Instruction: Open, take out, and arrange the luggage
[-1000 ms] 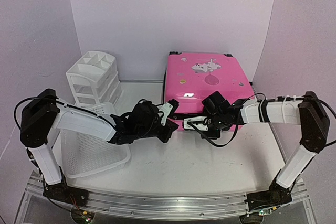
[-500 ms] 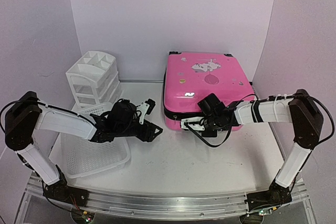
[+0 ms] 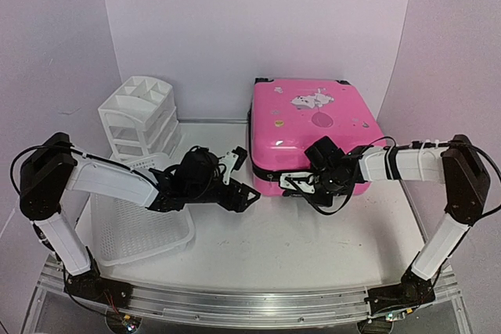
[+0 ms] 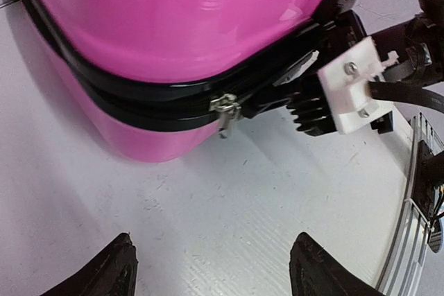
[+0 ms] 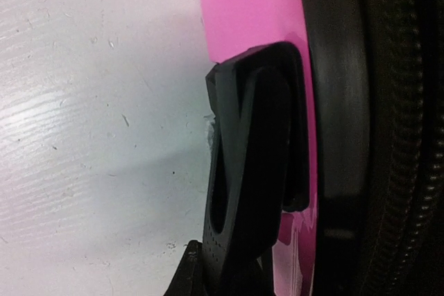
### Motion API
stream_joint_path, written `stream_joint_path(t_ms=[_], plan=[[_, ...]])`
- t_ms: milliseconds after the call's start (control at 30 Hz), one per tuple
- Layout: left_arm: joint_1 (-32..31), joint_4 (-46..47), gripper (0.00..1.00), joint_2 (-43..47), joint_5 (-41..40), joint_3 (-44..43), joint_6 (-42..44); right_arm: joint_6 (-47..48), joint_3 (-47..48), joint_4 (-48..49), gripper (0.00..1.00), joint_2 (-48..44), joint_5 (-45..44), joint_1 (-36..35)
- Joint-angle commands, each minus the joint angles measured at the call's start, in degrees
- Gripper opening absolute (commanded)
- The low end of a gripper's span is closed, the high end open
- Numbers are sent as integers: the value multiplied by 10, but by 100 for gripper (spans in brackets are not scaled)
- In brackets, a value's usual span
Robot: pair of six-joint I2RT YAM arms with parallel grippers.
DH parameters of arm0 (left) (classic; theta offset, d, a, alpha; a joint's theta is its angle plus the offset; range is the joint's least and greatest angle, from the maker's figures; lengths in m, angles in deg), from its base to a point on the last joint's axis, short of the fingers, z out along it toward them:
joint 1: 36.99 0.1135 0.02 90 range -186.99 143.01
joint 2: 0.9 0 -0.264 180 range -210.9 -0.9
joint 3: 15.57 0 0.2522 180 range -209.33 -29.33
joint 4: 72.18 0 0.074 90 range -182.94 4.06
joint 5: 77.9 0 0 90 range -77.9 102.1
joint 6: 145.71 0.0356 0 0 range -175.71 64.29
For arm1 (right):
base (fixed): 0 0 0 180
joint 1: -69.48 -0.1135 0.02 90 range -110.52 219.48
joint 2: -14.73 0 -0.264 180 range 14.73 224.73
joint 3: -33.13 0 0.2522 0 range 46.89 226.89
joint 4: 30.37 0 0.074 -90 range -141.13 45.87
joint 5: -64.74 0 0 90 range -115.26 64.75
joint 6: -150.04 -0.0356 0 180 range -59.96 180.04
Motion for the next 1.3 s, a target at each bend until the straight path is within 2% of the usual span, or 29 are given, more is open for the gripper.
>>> stream_joint_path(t_ms=[0, 100, 233, 433, 567, 700, 833, 1100, 1267], plan=[[-48, 47, 77, -31, -37, -59, 1, -64, -1, -92, 0, -87, 27, -9], [-76, 50, 77, -66, -111, -94, 4, -78, -3, -96, 0, -100, 27, -11], [-79, 50, 70, -110, -173, -122, -12, -89, -7, -99, 0, -115, 29, -17], [-80, 51, 59, -137, -212, -151, -12, -102, -21, -103, 0, -138, 25, -28], [-80, 52, 55, -150, -197, -171, -11, -113, -27, -103, 0, -142, 16, -34], [-85, 56, 57, -159, -163, -175, -15, -115, -25, -102, 0, -137, 17, -38], [-90, 67, 57, -139, -168, -139, -19, -120, -24, -97, 0, -141, 16, -39], [-95, 83, 47, -75, -173, -57, 0, -122, -28, -94, 0, -143, 10, -39], [-113, 119, 55, -78, -160, -53, 31, -124, -27, -91, 0, -139, 13, -39]])
